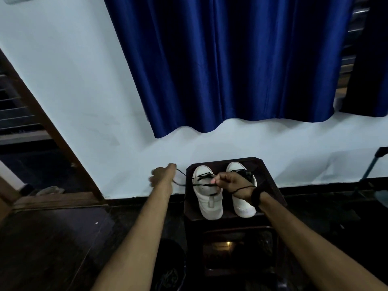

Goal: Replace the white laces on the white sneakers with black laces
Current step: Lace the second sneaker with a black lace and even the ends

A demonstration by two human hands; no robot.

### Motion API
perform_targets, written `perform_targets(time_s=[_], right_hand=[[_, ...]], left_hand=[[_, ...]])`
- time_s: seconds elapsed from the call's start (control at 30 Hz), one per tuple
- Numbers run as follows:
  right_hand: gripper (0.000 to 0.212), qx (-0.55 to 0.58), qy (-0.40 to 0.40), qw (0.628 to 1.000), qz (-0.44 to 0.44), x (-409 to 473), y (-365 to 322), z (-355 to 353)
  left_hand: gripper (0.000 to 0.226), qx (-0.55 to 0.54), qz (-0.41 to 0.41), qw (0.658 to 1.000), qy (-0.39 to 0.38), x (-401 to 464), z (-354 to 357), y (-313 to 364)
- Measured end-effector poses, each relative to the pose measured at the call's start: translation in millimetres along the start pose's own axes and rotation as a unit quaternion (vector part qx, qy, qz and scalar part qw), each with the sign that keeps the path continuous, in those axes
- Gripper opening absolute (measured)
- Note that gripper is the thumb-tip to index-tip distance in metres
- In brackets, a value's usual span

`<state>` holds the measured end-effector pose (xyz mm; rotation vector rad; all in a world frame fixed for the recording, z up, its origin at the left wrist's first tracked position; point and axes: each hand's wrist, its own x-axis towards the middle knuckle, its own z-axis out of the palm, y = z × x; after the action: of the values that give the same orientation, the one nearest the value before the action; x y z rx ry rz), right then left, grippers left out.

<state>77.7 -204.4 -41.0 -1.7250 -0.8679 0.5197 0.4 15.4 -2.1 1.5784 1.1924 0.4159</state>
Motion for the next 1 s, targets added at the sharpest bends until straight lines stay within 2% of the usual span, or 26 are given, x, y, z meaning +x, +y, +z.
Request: perform_targets(time_s=[0.03,0.07,0.1,0.13,0.17,0.2,0.23,0.3,0.37,0.43,0.5,0.57,0.63,0.7,0.77,0.83,0.9,1.0], right_hand=[[0.015,-0.07,0.019,0.997,-0.023,1,0,1],[0.014,-0.124,0.037,0.991,-0.046,3,-2,3],[0.011,-0.154,0.059,0.984,-0.068,4,-4,8],[0.009,-0.17,0.089,0.977,-0.089,4,-6,12],[0.011,-0.179,0.13,0.969,-0.107,5,-9,16],[0.013,-0.187,0.173,0.96,-0.119,6,-10,18],[0.013,-0.193,0.21,0.95,-0.128,5,-11,18],[0.014,-0.184,0.258,0.939,-0.13,3,-10,14],[0.021,-0.17,0.266,0.941,-0.125,1,-5,9],[0.023,-0.168,0.252,0.945,-0.12,0,0,8],[0.024,-0.161,0.241,0.951,-0.105,2,6,9],[0.019,-0.173,0.262,0.946,-0.082,6,14,8],[0.018,-0.204,0.289,0.934,-0.045,11,23,5],[0.023,-0.255,0.276,0.927,-0.012,18,28,4],[0.029,-0.307,0.228,0.924,0.018,29,29,7],[0.024,-0.342,0.169,0.922,0.063,41,26,13],[0.016,-0.35,0.132,0.922,0.101,55,27,14],[0.019,-0.309,0.145,0.93,0.135,65,32,10]], left_hand=[[0.058,0.083,0.085,0.991,0.07,-8,7,-3],[0.061,0.09,0.188,0.975,0.074,-18,14,-4],[0.054,0.053,0.259,0.964,0.002,-29,23,-2],[0.038,0.013,0.273,0.955,-0.116,-40,32,0],[0.022,0.0,0.241,0.94,-0.242,-54,38,1],[0.021,-0.004,0.206,0.92,-0.332,-63,42,3],[0.031,0.009,0.181,0.906,-0.382,-65,45,2],[0.041,0.067,0.178,0.899,-0.394,-60,48,-2],[0.036,0.13,0.193,0.892,-0.388,-54,49,-7],[0.026,0.147,0.186,0.883,-0.405,-47,48,-13],[0.022,0.127,0.204,0.897,-0.37,-38,47,-15],[0.025,0.105,0.24,0.928,-0.264,-22,44,-15],[0.027,0.129,0.268,0.941,-0.163,-7,43,-14],[0.023,0.162,0.285,0.936,-0.127,-4,48,-15],[0.015,0.19,0.301,0.929,-0.102,-4,60,-17],[0.011,0.237,0.315,0.917,-0.06,-9,71,-18],[0.013,0.277,0.332,0.901,-0.024,-9,81,-22],[0.02,0.328,0.368,0.87,0.02,-6,93,-35]])
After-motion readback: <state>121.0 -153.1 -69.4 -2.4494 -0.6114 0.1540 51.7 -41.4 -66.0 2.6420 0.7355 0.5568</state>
